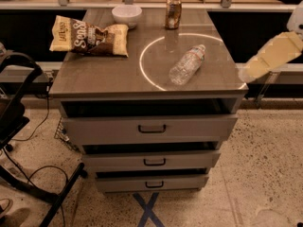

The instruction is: Place water bottle upright

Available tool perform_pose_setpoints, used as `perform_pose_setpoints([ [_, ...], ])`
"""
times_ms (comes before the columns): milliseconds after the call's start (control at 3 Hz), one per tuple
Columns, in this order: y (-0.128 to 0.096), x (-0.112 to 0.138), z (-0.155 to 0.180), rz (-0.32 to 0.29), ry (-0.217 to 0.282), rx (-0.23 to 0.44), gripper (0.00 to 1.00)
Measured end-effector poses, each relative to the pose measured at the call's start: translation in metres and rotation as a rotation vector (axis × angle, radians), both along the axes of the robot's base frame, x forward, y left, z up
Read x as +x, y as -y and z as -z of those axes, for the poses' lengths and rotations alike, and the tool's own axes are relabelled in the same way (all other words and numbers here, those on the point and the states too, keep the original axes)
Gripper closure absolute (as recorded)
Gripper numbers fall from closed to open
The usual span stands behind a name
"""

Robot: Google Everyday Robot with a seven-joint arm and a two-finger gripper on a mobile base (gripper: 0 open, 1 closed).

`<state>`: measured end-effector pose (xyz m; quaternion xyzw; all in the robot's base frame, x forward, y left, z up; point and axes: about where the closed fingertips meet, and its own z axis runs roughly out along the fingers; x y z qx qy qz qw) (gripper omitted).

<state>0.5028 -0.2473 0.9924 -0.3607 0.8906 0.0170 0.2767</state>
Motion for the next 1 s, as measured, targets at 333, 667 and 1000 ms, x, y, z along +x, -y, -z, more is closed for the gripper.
perform_pose_setpoints([
  [333, -0.001, 0.001, -0.003, 0.078, -0.010, 0.047, 0.00],
  [667, -0.001, 0.002, -0.002, 0.087, -0.017, 0.062, 0.00],
  [1000, 0.009, 0.016, 0.010, 0.195, -0.078, 0.221, 0.00],
])
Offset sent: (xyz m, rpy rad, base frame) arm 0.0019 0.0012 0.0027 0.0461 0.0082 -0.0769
